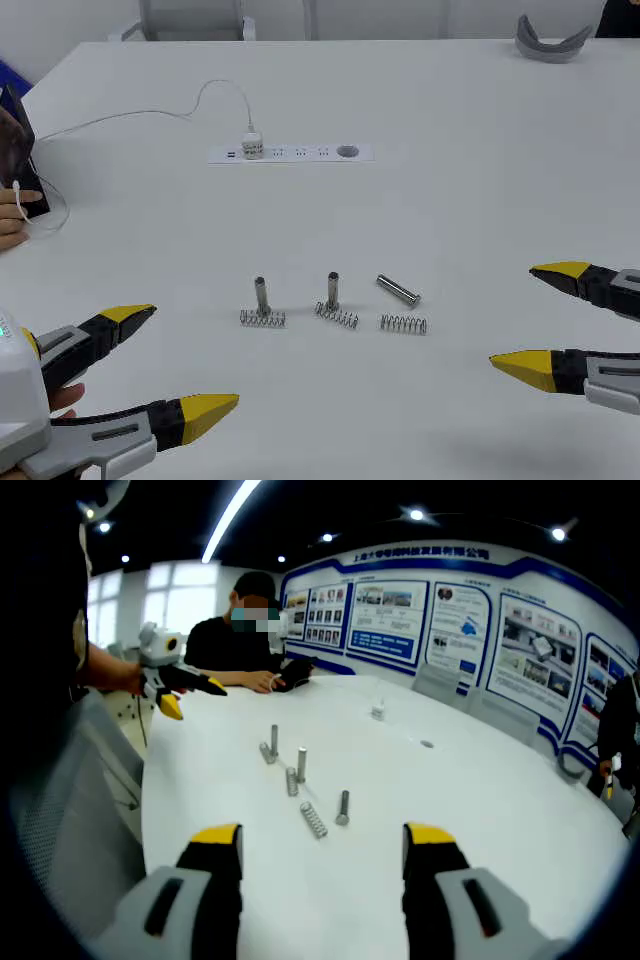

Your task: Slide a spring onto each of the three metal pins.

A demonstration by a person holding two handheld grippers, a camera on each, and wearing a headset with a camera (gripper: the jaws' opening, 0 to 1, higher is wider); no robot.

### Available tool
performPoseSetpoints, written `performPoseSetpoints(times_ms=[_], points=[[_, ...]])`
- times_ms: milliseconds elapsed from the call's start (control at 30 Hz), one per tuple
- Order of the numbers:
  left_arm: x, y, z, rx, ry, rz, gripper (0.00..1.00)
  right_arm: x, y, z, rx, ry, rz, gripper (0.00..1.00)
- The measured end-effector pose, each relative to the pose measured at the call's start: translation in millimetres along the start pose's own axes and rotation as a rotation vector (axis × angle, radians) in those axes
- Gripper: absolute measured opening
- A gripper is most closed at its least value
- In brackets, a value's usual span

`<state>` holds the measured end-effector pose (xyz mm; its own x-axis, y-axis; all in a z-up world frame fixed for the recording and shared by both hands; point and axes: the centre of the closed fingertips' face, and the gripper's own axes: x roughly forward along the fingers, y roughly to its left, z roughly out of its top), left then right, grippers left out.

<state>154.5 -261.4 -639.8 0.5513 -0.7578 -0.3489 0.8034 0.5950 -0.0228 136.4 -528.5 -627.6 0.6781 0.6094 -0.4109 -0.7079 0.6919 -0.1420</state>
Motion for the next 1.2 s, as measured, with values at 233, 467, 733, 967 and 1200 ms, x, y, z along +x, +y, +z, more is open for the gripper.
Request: performPoseSetpoints(times_ms=[233,467,733,967,1200], points=[[1.6,-0.7,-4.4,0.000,0.010,-0.002,0.82,2.5,1.3,-0.3,0.002,-0.003,0.004,0.66],[2.7,-0.6,-7.9,-0.004,0.020,-0.004,0.82,1.2,0.7,-1.9,0.003,0.004,0.003,0.66],[3.3,-0.8,-11.5,-0.009,0.026,-0.004,0.83,1.9,-0.6,-2.1,0.005,0.005,0.002,0.66],[5.3,-1.5,-10.9,-0.009,0.028,-0.004,0.83,2.7,-1.9,-2.8,0.010,0.010,0.004,0.65],[6.9,-1.9,-10.3,-0.010,0.027,-0.003,0.83,3.6,-5.6,-0.4,0.010,0.017,0.003,0.63]])
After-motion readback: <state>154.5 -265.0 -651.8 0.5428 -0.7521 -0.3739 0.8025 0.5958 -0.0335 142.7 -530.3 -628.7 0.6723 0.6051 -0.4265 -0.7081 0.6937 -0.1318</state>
